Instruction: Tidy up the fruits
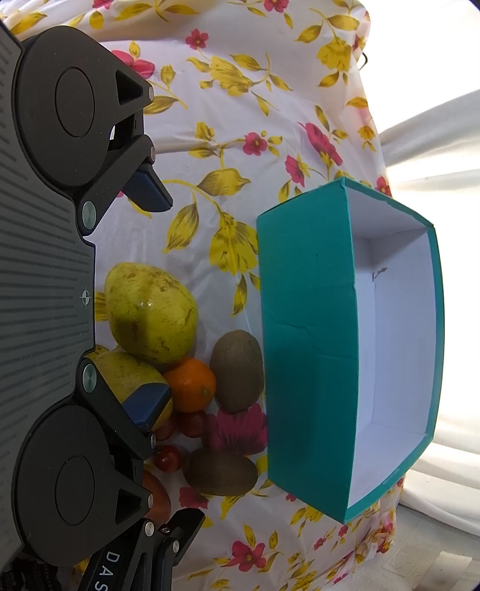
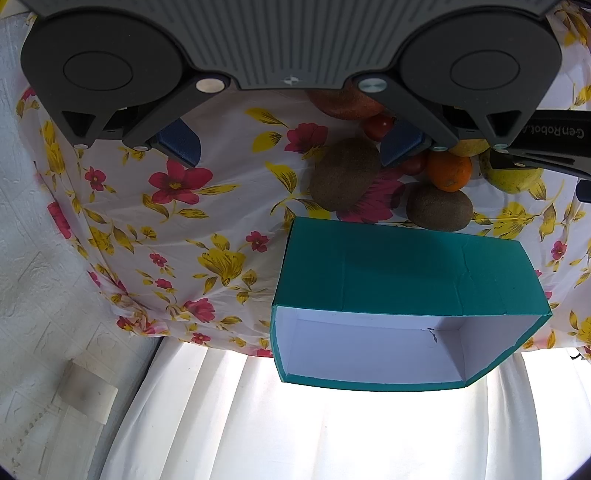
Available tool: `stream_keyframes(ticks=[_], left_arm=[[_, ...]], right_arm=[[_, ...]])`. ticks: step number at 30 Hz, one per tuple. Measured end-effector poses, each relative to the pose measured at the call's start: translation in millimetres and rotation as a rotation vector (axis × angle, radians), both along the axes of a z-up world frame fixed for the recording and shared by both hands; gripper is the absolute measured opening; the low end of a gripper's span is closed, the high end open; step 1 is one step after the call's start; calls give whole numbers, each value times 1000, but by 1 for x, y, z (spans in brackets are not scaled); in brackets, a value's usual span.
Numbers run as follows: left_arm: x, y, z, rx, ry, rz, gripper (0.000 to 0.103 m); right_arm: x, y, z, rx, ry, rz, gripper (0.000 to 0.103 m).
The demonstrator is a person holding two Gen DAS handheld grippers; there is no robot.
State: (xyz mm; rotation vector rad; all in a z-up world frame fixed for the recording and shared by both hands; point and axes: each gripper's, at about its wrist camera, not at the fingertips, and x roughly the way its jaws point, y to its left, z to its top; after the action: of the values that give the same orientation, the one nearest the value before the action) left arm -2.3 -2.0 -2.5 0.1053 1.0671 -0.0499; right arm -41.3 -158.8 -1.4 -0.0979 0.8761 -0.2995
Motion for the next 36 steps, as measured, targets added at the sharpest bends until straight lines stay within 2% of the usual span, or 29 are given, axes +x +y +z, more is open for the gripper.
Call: stream_keyframes(ticks=[36], left_arm=[[0, 4, -2, -2, 15, -1, 101]], right_arm=[[1, 1, -2, -1, 1, -1, 103]])
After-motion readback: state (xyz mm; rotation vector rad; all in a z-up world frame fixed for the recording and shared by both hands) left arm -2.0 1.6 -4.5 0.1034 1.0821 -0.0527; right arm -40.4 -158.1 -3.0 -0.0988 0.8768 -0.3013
